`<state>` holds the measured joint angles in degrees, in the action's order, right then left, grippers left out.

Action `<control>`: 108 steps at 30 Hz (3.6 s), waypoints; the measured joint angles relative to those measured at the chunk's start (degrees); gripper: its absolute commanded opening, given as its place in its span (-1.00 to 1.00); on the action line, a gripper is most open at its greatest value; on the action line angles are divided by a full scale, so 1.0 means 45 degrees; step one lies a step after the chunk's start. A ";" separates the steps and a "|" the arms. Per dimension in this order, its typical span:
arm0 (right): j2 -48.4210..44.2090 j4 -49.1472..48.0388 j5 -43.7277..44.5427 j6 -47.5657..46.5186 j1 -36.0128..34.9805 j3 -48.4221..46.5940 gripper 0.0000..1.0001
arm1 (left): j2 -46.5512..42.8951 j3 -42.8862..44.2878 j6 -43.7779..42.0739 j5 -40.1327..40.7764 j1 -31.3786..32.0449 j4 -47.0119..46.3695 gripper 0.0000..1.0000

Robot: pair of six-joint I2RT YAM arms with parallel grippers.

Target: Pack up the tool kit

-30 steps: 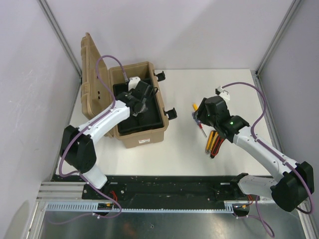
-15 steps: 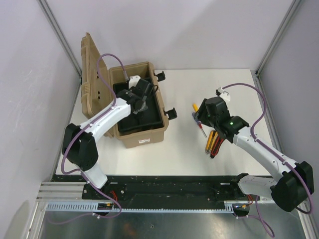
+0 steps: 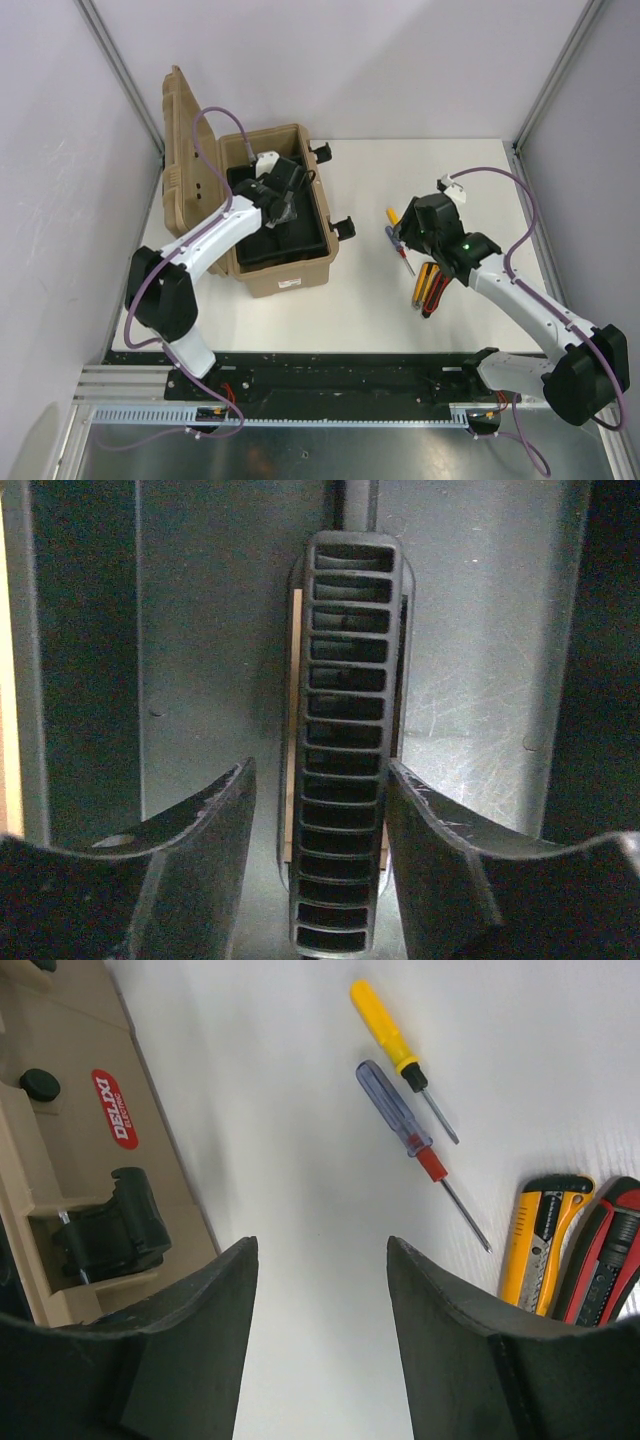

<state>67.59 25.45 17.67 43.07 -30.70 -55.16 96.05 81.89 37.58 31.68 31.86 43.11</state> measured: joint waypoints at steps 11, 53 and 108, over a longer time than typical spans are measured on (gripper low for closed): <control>0.0000 0.0005 0.0078 -0.0068 0.0379 0.0000 0.37 | -0.0131 0.0840 -0.0160 0.0107 -0.0039 0.0112 0.59; 0.8733 -0.2545 -0.1962 -0.5751 0.1413 -0.2317 -0.93 | -1.0210 0.2404 -0.6460 -0.2244 0.0097 -0.1375 0.99; 1.1856 0.0010 0.1530 -0.2458 -0.4522 -1.2687 -0.74 | -1.0943 0.1729 -0.7257 -0.3716 0.0097 -0.1865 0.99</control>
<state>120.95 25.50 24.56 32.01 -51.05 -112.25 46.81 89.67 4.93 14.96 32.29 34.72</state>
